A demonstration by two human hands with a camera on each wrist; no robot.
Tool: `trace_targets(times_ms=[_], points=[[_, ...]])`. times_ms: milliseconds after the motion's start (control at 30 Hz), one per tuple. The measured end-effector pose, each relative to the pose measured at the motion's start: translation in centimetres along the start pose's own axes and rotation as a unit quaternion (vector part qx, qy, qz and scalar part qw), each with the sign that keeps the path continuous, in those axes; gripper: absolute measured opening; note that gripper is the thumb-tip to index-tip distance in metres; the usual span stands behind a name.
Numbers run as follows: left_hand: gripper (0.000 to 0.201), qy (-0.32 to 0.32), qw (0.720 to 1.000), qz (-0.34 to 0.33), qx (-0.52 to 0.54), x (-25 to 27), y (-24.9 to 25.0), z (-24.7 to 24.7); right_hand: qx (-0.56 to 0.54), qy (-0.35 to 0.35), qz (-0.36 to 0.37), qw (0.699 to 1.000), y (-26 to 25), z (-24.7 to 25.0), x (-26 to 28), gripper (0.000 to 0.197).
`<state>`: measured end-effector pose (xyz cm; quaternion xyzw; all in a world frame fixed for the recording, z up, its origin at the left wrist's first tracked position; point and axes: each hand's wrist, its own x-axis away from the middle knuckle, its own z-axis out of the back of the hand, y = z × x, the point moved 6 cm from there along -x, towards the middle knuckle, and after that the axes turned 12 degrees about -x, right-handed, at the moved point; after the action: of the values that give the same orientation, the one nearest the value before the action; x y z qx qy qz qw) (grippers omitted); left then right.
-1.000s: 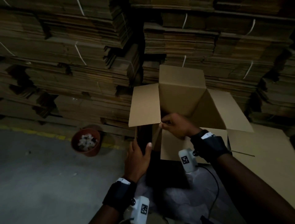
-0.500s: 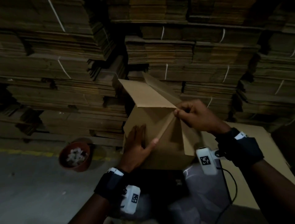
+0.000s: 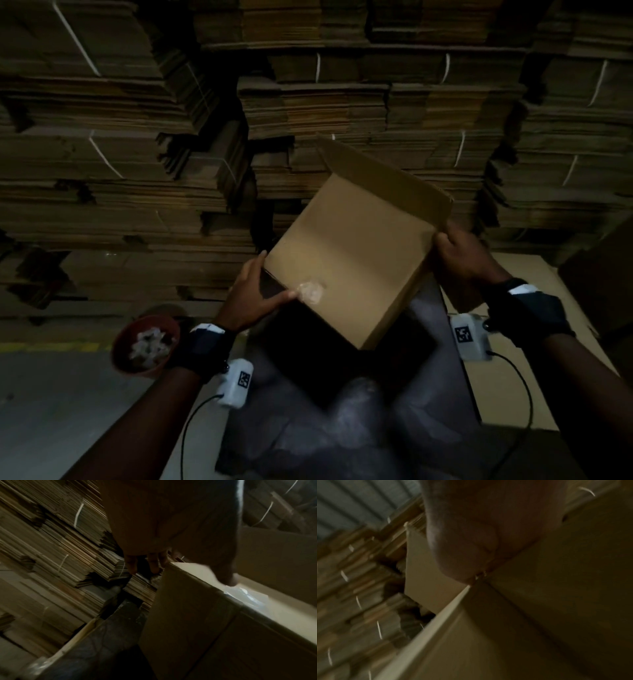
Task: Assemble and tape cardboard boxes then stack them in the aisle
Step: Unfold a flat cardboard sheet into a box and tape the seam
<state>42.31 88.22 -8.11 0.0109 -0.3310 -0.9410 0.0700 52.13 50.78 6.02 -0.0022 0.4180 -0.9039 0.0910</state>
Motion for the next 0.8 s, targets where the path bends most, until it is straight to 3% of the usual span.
trace_targets(times_ms=[67,133,200,333,400,500,667,800], points=[[0.13,0.009,1.0,0.012,-0.005,-0.5,1.0,0.0,0.105,0.039,-0.01,0.994,1.7,0.0,0.0,0.025],[0.122,0.007,1.0,0.012,0.011,-0.7,1.7,-0.4,0.216,0.099,-0.019,0.971,2.9,-0.6,0.7,0.04],[0.109,0.005,0.999,0.01,0.034,-0.8,1.9,-0.8,0.236,0.152,-0.009,0.96,3.0,-2.4,2.6,0.052],[0.101,0.022,0.996,0.036,0.083,-1.0,1.7,-1.2,0.104,0.171,0.019,0.98,4.4,-9.5,8.4,0.056],[0.101,0.005,0.99,0.041,0.136,-0.6,1.4,-1.8,-0.072,0.156,0.001,0.985,5.0,-11.7,11.0,0.05],[0.104,-0.025,0.975,0.046,0.214,0.1,0.8,-2.5,-0.268,0.128,-0.089,0.951,5.0,-13.3,12.8,0.048],[0.078,-0.016,0.952,0.024,0.306,1.2,2.3,-1.7,-0.294,0.132,-0.078,0.943,4.5,-11.7,11.6,0.056],[0.065,0.018,0.952,-0.032,0.303,0.9,4.2,0.6,-0.271,0.136,-0.007,0.953,4.2,-9.4,9.9,0.053]])
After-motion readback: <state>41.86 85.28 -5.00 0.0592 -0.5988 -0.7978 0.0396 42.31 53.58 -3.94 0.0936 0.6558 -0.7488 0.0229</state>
